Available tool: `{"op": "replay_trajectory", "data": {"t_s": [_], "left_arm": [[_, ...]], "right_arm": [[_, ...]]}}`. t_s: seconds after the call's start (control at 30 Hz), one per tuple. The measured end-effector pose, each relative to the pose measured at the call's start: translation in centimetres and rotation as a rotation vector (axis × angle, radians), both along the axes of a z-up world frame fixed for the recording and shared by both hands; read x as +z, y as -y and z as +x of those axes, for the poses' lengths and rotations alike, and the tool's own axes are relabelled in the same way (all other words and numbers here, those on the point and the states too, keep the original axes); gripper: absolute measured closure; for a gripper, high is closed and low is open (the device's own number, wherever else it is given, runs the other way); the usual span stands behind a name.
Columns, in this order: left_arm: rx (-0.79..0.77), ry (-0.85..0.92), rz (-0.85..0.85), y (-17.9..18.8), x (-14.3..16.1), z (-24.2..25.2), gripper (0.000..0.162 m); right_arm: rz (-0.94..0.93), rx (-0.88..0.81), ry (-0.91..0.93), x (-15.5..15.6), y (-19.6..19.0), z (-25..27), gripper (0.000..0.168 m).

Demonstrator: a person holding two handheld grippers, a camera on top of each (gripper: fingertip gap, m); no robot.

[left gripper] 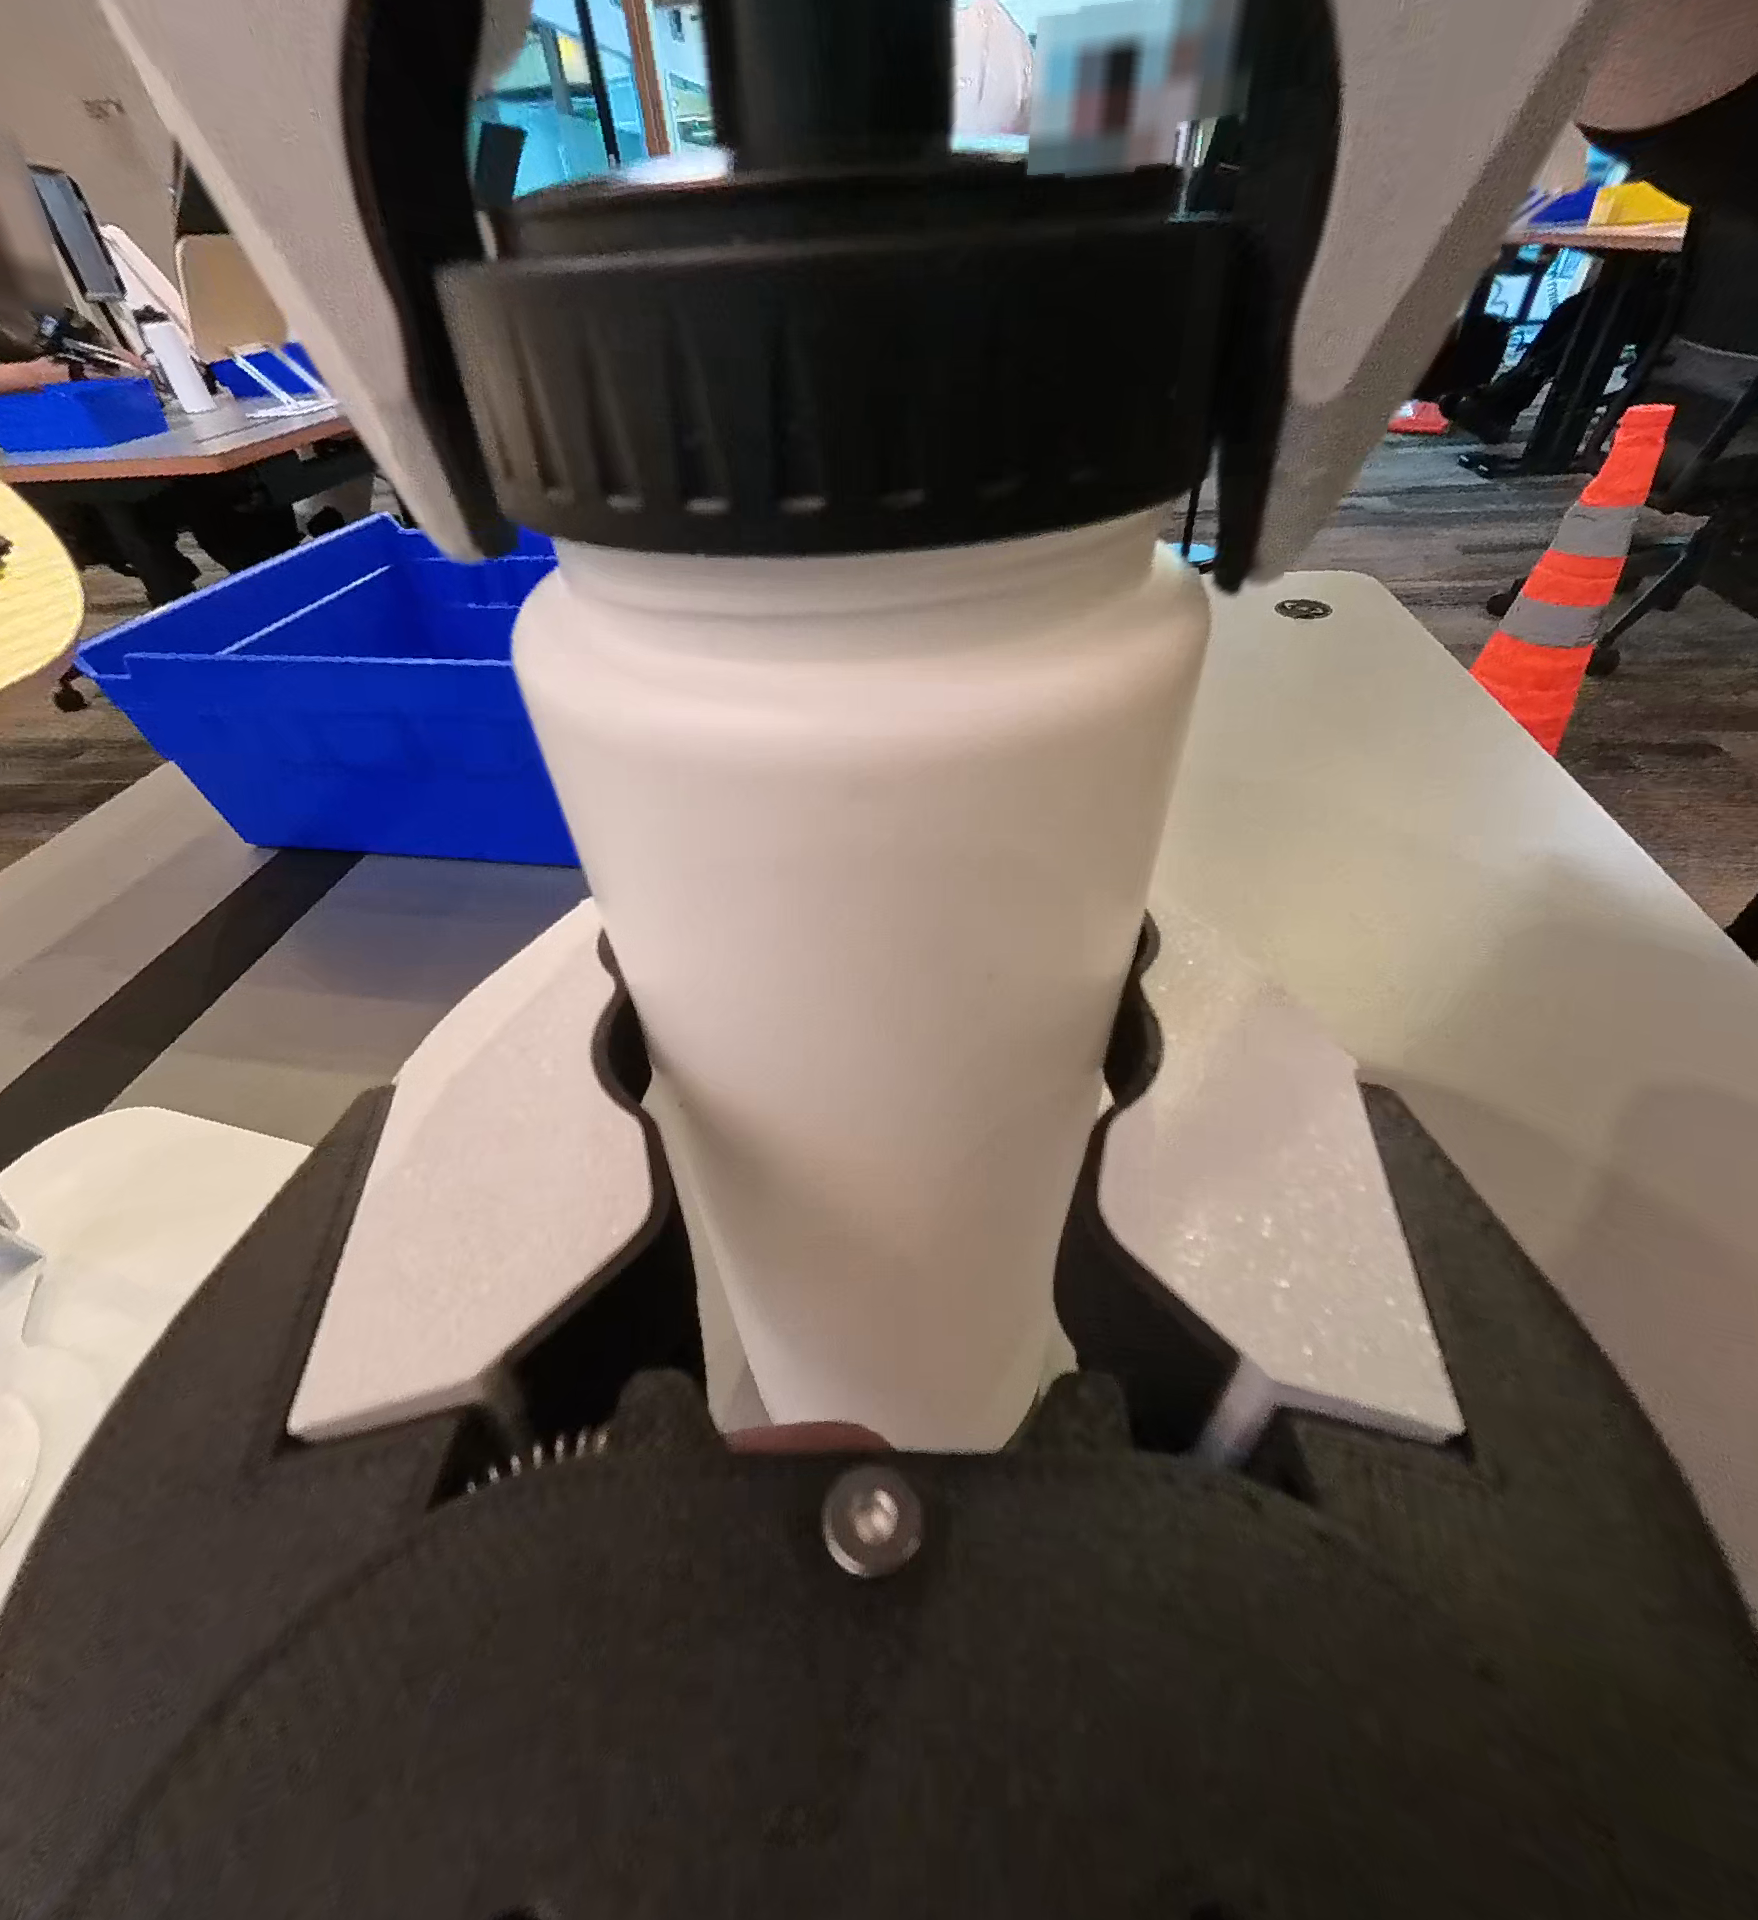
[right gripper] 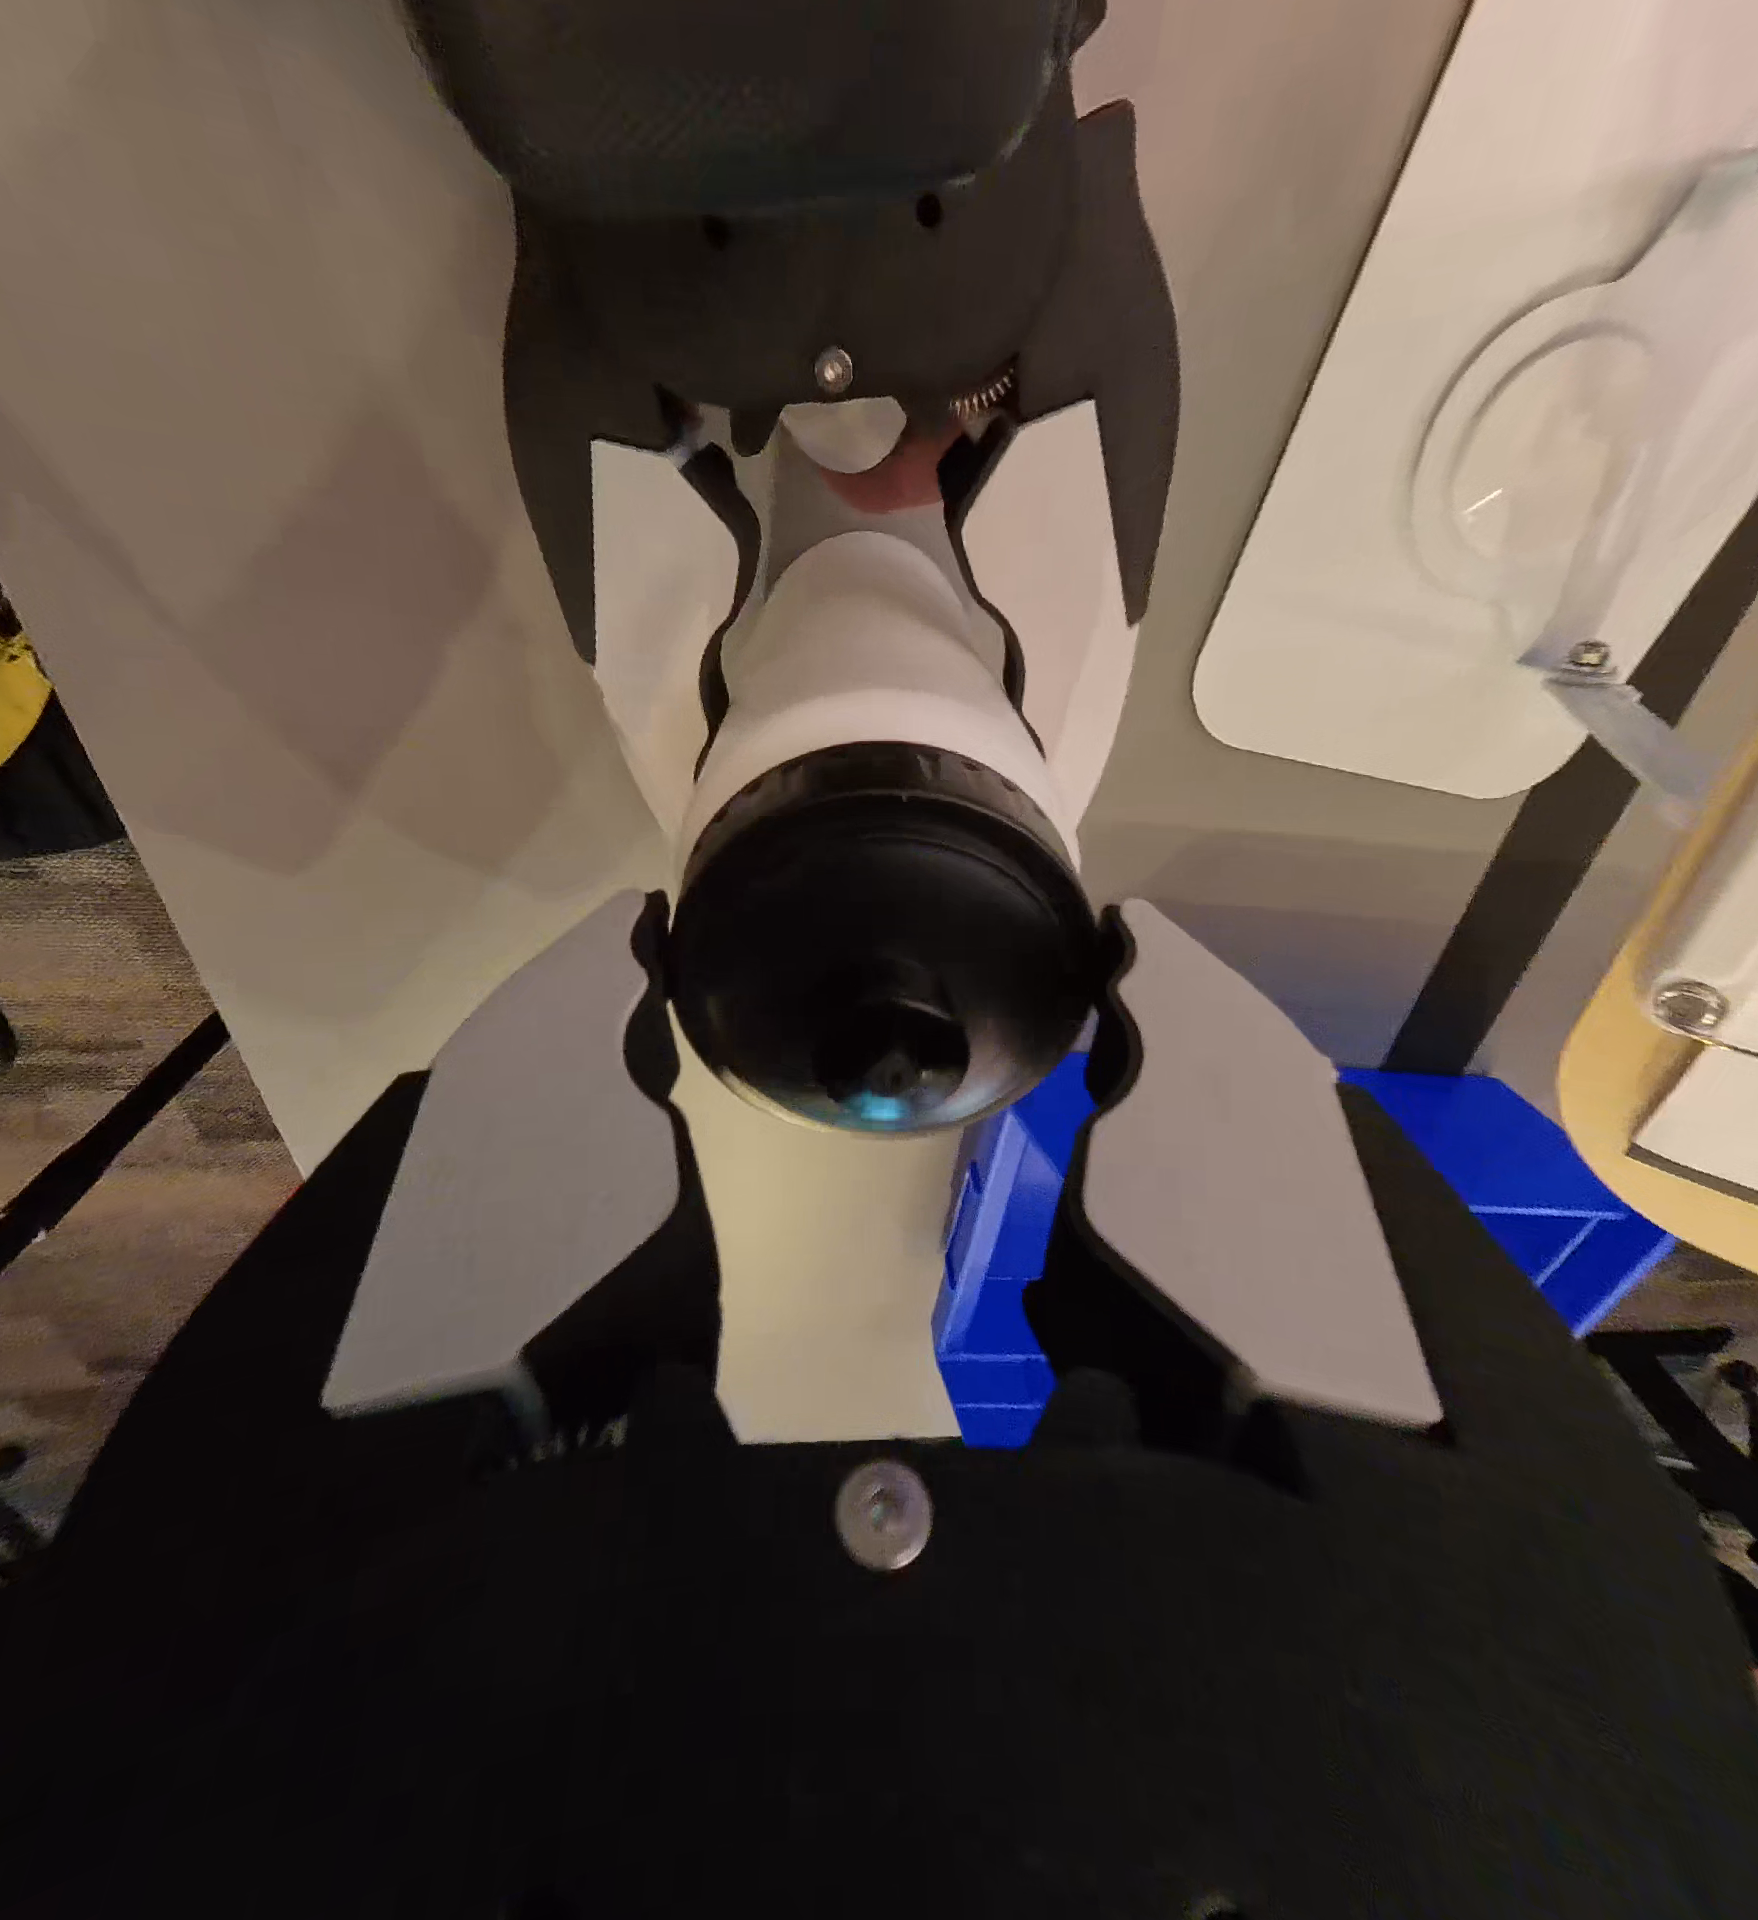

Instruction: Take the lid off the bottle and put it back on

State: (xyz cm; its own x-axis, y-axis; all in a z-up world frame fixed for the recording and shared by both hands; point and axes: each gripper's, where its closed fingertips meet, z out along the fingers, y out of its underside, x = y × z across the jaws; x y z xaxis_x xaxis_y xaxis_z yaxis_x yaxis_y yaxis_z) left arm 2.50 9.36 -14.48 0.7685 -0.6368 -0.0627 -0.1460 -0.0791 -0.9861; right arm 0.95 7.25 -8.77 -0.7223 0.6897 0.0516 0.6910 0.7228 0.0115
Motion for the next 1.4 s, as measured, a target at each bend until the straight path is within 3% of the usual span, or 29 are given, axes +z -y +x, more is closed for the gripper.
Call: {"op": "replay_trajectory", "data": {"t_s": [0.13,0.5,0.6,0.67,0.77,0.93,1.03,1.13,1.27,1.4], "left_arm": [[0.001,0.004,-0.003,0.0,0.0,0.0,0.075],[0.002,0.014,-0.005,-0.1,0.0,-0.2,0.075],[0.001,0.01,-0.003,0.0,0.0,-0.1,0.075],[0.0,0.007,-0.003,0.0,0.0,0.0,0.075],[0.0,0.01,-0.003,0.0,0.0,-0.1,0.075],[-0.002,0.011,-0.001,0.0,0.0,0.0,0.075],[0.0,0.017,-0.004,0.0,0.0,-0.2,0.075],[0.002,0.017,-0.005,0.0,0.0,-0.2,0.075],[0.001,0.016,-0.004,0.0,0.0,-0.2,0.075],[0.001,0.01,-0.005,0.0,0.0,-0.1,0.075]], "right_arm": [[-0.029,-0.137,0.006,-0.4,0.0,0.0,0.09],[-0.072,-0.301,-0.021,-0.5,0.1,-0.3,0.09],[-0.077,-0.251,-0.007,-0.5,0.3,-0.2,0.089],[-0.101,-0.197,-0.018,-0.5,0.6,-0.2,0.076],[-0.072,-0.115,-0.035,-0.2,0.2,-0.2,0.071],[-0.062,0.0,-0.031,0.4,0.0,0.0,0.089],[-0.078,0.002,-0.023,0.3,0.0,-0.2,0.091],[-0.101,-0.09,-0.015,0.3,0.0,-0.2,0.091],[-0.175,-0.4,-0.001,0.5,0.2,-0.2,0.091],[-0.163,-0.327,-0.013,0.7,0.1,0.0,0.089]]}}
